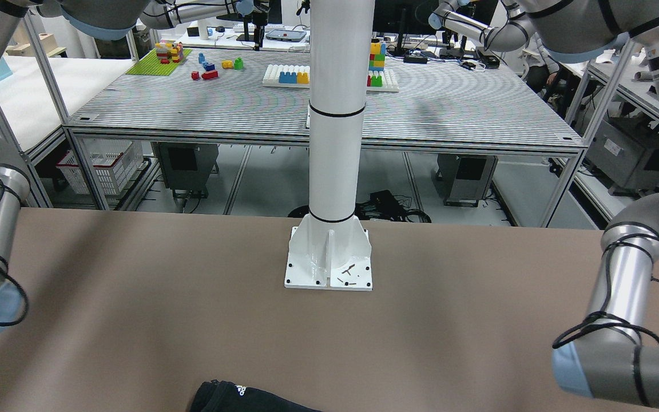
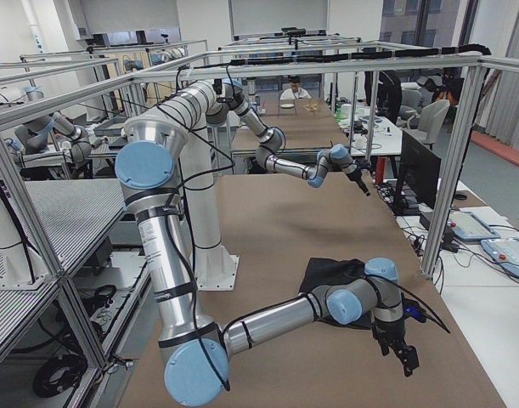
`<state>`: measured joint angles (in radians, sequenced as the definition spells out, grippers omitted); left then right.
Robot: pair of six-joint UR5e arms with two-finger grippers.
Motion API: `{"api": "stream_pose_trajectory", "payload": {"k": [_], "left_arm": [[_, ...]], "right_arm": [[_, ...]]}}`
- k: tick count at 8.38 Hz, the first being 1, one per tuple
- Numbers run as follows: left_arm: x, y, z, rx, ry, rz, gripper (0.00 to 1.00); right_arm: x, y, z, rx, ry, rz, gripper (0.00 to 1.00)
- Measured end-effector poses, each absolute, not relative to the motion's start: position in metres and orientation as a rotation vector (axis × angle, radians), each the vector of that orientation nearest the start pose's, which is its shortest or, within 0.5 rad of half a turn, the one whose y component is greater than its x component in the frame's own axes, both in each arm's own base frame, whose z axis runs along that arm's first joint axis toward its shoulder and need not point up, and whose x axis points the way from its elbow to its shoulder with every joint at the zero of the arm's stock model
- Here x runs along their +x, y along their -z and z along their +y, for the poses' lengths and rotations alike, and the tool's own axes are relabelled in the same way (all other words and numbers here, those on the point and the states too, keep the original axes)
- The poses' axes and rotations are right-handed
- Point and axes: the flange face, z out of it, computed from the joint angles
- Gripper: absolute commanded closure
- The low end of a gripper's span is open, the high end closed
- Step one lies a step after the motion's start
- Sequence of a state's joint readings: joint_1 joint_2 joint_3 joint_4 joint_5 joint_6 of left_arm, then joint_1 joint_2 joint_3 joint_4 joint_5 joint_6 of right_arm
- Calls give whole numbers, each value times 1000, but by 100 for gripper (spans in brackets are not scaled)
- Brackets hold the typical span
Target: Fold clothes
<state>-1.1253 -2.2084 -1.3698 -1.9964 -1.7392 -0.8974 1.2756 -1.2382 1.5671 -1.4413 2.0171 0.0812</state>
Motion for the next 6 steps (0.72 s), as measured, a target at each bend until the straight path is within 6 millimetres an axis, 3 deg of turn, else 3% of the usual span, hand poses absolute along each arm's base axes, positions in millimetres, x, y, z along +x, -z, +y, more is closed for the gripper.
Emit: {"api": "stream_pose_trajectory", "payload": {"k": [2, 3, 6], "left_arm": [[152, -343, -736, 556, 316, 533, 5], [126, -359, -735, 562, 275, 462, 5], [79, -408, -683, 608, 167, 292, 5]], "right_arm": [[-13, -542, -628, 341, 360, -405, 6], [19, -570, -619, 319, 374, -364, 6], [64, -643, -588, 236, 340, -309, 6]]}}
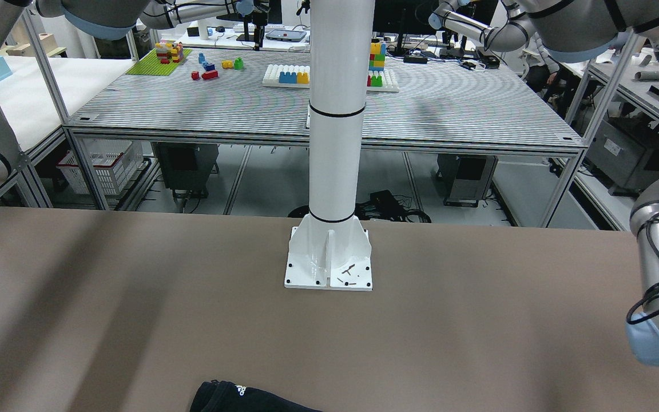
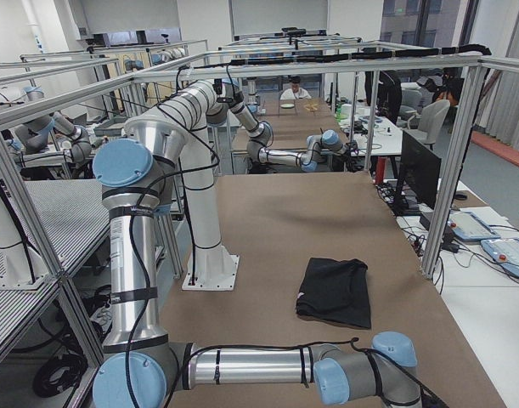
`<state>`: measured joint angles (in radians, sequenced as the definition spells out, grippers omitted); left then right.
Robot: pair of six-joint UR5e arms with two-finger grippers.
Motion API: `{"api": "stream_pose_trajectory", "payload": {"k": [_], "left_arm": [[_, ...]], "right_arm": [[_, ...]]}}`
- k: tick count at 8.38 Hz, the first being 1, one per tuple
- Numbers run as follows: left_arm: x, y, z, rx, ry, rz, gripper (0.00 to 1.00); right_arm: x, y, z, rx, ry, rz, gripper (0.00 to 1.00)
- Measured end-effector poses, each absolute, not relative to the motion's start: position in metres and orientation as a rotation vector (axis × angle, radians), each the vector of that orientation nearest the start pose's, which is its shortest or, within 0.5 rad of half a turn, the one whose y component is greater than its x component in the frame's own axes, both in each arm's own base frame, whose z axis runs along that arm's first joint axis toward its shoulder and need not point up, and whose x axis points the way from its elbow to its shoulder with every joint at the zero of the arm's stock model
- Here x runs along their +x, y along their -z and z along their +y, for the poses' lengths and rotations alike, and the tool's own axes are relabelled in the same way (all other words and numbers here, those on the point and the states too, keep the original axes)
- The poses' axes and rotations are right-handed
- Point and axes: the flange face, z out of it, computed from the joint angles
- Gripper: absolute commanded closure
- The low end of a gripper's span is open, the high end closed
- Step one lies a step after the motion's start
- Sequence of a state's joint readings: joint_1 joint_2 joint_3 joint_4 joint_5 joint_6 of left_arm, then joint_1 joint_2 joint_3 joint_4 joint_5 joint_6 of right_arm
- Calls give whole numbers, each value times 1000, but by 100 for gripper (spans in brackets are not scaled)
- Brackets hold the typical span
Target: Fold clothes
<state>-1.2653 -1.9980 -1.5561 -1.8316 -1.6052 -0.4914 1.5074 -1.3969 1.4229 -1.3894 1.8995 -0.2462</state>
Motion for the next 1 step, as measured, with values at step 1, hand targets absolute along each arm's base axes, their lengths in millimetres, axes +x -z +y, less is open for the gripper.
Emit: {"api": "stream_pose_trajectory", "payload": {"k": [1], "left_arm": [[73, -416, -668, 611, 159, 279, 5]], "right_arm": [[71, -662, -578, 231, 328, -304, 6]]}}
